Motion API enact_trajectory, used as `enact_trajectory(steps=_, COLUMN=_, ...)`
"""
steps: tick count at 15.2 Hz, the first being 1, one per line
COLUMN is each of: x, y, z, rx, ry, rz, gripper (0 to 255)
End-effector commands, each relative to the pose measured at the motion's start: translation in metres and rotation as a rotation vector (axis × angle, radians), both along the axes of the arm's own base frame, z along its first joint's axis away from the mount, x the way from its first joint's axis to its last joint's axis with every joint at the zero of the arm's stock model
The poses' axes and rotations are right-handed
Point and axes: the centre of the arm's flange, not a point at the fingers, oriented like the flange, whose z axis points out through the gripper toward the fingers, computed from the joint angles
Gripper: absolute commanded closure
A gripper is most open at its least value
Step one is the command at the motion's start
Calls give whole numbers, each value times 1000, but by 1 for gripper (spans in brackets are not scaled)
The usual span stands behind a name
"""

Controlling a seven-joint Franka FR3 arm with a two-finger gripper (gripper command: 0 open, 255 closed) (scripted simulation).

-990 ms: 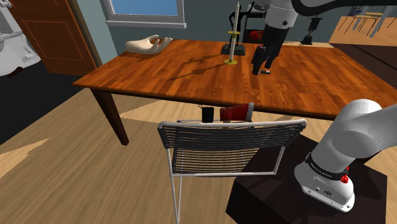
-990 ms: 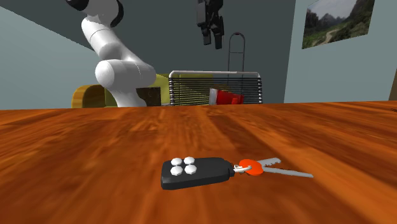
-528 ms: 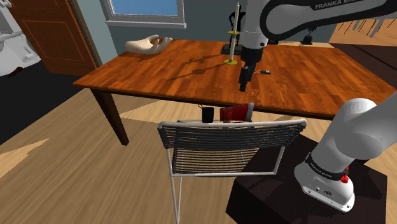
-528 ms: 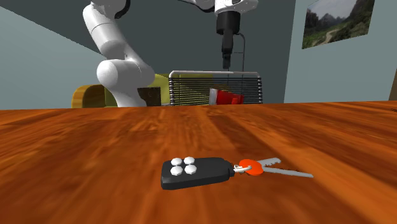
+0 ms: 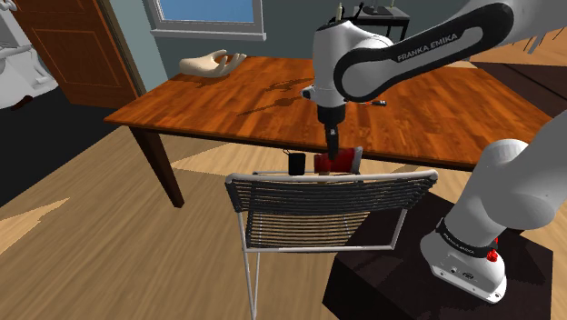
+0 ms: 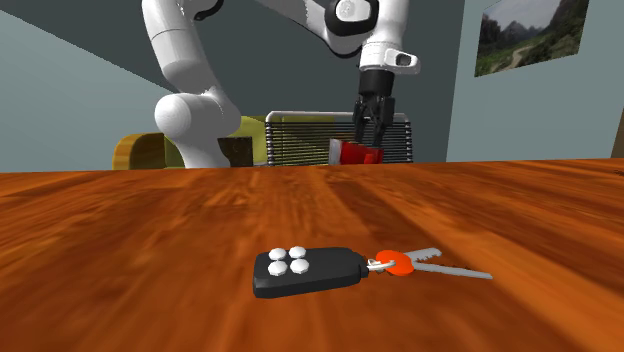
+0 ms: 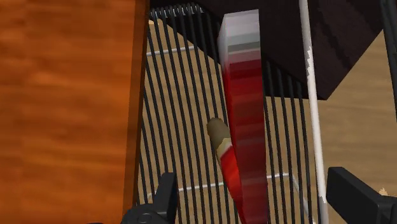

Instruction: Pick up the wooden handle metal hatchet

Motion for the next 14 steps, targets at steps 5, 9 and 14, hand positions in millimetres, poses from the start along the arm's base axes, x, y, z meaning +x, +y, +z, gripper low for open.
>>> enact_trajectory(steps=5, x=2, y=7, z=-33, rx=-3, ry=9, rz=38, gripper=0)
enact_trajectory(steps=9, x=2, y=7, z=-47, rx=-3, ry=9, rz=38, gripper=0)
enact_trajectory(steps=14, x=2, y=7, z=-47, rx=-3, ry=9, rz=38, gripper=255)
